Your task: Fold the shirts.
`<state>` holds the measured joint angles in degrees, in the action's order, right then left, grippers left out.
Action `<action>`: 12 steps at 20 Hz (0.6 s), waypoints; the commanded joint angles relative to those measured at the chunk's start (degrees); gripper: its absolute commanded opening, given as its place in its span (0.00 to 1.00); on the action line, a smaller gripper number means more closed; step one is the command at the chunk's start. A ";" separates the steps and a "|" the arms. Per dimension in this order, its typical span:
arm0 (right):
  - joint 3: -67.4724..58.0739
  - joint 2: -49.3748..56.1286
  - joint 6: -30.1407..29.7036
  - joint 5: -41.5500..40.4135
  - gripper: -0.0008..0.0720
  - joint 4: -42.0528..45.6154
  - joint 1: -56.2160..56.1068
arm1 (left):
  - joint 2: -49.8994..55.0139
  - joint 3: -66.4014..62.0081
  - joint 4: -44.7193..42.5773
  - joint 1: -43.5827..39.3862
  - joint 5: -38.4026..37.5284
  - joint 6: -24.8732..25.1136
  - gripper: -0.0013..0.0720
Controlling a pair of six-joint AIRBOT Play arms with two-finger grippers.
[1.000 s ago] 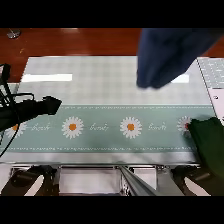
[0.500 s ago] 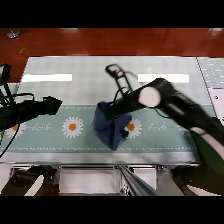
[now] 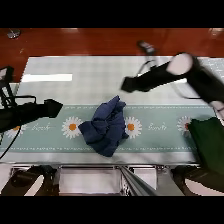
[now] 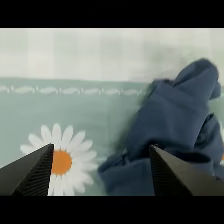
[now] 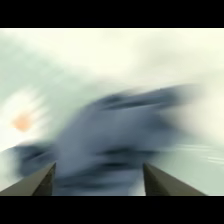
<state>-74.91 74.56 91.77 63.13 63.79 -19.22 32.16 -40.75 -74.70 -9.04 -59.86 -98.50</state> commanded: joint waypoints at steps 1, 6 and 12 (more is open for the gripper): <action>3.91 -9.53 2.08 7.72 0.88 11.67 19.52 | 2.05 1.84 -0.07 0.04 -6.86 1.40 0.98; 26.49 -19.61 -3.87 6.32 0.86 4.09 30.23 | 14.60 4.98 5.33 4.00 -1.81 3.21 0.97; 42.42 -23.12 -7.58 0.39 0.86 -7.26 30.08 | 32.09 5.25 32.70 17.33 -14.97 24.02 0.98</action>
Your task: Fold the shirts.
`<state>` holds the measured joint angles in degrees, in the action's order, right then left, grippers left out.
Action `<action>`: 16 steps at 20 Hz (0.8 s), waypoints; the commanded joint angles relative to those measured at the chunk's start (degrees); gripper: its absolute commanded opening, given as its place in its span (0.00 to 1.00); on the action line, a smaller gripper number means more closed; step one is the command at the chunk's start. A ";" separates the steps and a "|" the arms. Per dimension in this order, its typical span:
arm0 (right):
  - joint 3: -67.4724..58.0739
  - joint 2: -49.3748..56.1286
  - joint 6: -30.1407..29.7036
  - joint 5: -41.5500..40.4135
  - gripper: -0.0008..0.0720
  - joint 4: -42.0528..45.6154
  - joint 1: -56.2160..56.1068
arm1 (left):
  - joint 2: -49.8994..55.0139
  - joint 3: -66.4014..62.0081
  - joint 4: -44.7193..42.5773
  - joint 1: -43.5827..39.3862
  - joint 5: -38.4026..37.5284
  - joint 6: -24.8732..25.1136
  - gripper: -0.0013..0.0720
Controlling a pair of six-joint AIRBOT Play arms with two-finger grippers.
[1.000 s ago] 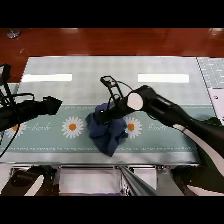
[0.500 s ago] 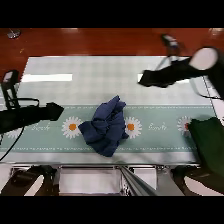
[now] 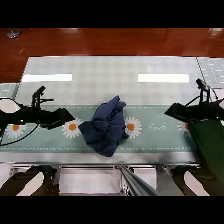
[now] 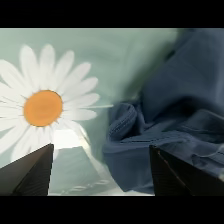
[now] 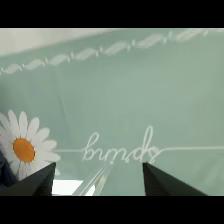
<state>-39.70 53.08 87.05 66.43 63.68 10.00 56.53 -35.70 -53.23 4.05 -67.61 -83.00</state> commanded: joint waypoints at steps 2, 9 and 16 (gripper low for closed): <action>10.03 -1.64 -5.16 -4.35 0.86 -12.98 0.83 | 11.87 0.20 11.93 2.95 -8.52 10.47 0.98; 11.15 -1.57 -5.73 -6.95 0.86 -18.88 0.83 | 15.45 0.22 12.00 -7.06 -0.85 11.85 0.98; 11.15 -0.31 -4.66 -11.69 0.86 -20.15 -8.76 | 17.62 0.07 13.20 -7.91 1.14 16.59 0.05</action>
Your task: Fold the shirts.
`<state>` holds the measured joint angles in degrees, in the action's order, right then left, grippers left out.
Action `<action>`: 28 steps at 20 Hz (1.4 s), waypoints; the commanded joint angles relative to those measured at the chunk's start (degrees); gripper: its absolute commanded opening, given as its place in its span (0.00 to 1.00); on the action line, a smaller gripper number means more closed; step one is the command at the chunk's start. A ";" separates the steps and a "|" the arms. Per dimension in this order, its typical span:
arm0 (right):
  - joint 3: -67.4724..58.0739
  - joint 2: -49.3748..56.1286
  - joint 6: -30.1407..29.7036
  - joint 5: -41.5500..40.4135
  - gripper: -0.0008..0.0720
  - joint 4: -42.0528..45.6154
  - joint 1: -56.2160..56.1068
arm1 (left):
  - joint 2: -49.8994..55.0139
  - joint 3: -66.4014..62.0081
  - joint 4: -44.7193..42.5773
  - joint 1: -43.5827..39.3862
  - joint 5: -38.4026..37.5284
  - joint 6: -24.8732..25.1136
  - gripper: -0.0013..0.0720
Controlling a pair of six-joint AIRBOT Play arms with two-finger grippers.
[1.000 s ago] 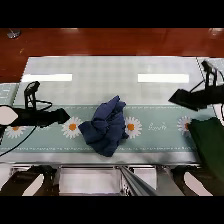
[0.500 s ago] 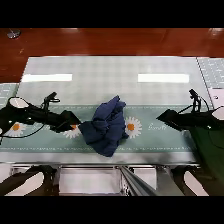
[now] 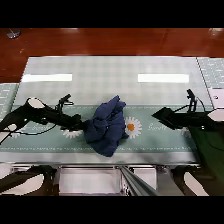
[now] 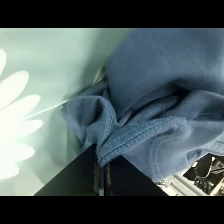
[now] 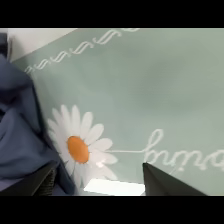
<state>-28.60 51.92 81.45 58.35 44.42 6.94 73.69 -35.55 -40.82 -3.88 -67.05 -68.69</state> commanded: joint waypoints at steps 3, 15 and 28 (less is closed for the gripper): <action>-1.90 6.73 5.16 -12.24 0.86 -3.23 -15.23 | 0.46 -0.09 0.79 0.04 0.44 2.25 0.05; -21.68 31.98 3.39 -9.68 0.86 -8.46 -32.65 | 0.46 -0.09 0.83 0.02 0.63 2.69 0.05; -52.19 24.48 4.83 3.41 0.05 7.26 -19.02 | -12.35 -20.76 17.07 8.00 4.26 3.93 0.05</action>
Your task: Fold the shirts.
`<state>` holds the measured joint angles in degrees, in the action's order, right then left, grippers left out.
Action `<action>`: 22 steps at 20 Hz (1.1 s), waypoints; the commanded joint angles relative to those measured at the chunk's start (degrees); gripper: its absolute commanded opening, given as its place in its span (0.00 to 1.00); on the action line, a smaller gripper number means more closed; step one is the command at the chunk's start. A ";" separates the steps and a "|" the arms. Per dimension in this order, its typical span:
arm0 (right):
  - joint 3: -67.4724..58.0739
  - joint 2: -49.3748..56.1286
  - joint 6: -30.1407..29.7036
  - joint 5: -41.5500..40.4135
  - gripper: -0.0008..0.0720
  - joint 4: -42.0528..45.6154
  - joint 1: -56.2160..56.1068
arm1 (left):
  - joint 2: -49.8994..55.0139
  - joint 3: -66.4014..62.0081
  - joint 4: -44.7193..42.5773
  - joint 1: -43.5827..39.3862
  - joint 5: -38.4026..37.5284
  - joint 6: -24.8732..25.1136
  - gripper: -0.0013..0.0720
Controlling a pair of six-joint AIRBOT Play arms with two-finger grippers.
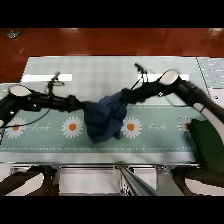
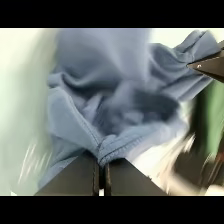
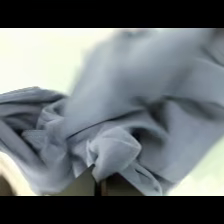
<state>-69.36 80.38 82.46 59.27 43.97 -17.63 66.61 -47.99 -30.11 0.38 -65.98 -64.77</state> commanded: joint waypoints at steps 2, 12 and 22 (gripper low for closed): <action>-22.36 -7.45 4.13 2.58 0.05 8.28 9.38 | -8.70 -16.44 9.38 6.69 7.26 0.02 0.05; -42.47 -28.46 1.86 17.88 0.05 20.85 9.92 | -21.09 -44.54 -2.16 11.45 8.50 -3.28 0.05; -37.77 -36.17 1.29 22.40 0.05 16.52 9.92 | -32.68 -33.20 -5.92 11.98 -9.11 -11.21 0.05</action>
<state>-109.71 44.97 84.33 79.92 62.41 -7.75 36.45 -86.83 -33.36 12.23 -69.60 -72.34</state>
